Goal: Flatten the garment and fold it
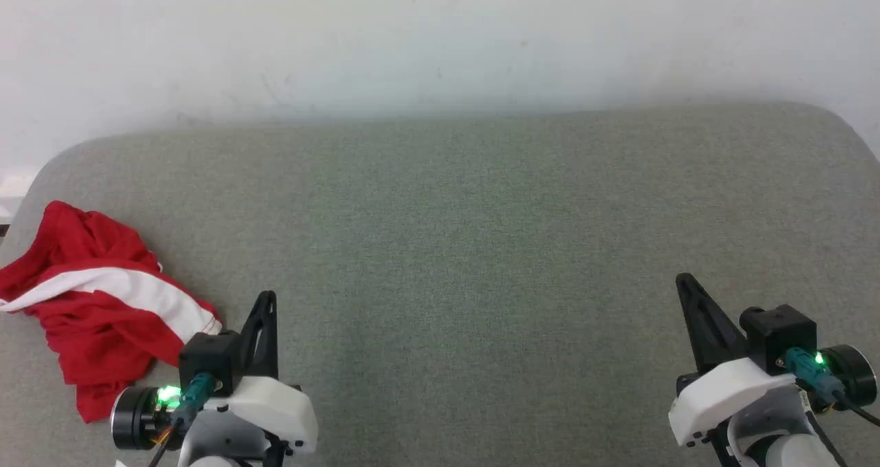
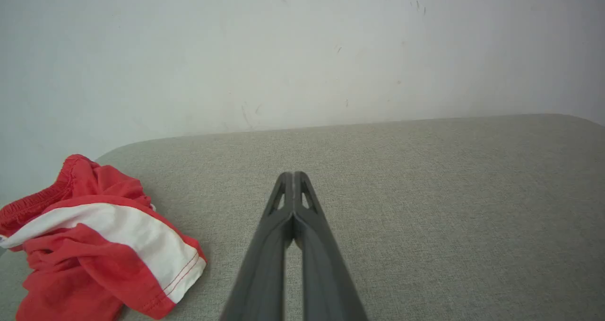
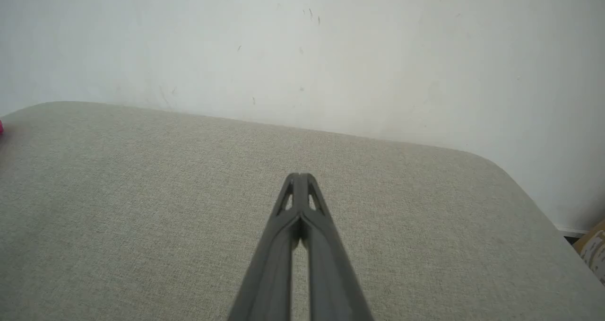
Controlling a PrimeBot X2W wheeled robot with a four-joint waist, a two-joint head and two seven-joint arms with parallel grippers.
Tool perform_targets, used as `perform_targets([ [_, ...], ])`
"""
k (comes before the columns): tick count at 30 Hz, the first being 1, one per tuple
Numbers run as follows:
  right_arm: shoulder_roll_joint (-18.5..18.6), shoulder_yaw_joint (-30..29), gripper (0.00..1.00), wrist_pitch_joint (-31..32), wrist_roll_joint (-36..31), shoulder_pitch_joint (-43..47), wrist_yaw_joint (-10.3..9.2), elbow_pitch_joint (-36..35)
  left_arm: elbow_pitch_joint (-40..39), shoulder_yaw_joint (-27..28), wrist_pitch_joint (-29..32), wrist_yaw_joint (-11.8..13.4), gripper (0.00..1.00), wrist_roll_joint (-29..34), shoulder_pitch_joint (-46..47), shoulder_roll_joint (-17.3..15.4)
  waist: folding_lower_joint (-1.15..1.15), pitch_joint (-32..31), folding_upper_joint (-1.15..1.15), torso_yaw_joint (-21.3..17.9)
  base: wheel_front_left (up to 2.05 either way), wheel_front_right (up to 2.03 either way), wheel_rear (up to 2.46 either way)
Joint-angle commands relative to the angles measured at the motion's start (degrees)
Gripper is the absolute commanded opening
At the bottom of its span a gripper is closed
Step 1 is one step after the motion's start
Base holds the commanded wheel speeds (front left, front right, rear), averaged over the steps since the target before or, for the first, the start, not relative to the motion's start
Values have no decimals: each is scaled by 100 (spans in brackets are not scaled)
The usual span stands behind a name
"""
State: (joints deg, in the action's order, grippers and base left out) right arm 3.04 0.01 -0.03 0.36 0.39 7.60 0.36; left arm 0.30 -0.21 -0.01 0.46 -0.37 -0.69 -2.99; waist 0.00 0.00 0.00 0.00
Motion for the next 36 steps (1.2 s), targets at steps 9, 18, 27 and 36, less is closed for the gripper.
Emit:
perform_targets([
  [9, -16, -1, 0, 3, -36, -39, -11, -36, -30, 21, 1, -46, 0, 37, 69, 12, 0, 0, 0, 0, 0, 0, 0],
  [18, -16, -1, 0, 3, -36, -39, -11, -36, -30, 21, 1, -46, 0, 37, 69, 12, 0, 0, 0, 0, 0, 0, 0],
  [27, -16, -1, 0, 3, -36, -39, -11, -36, -30, 21, 1, -46, 0, 37, 69, 12, 0, 0, 0, 0, 0, 0, 0],
  [36, -16, -1, 0, 3, -36, -39, -11, -36, -30, 21, 1, -46, 0, 37, 69, 12, 0, 0, 0, 0, 0, 0, 0],
])
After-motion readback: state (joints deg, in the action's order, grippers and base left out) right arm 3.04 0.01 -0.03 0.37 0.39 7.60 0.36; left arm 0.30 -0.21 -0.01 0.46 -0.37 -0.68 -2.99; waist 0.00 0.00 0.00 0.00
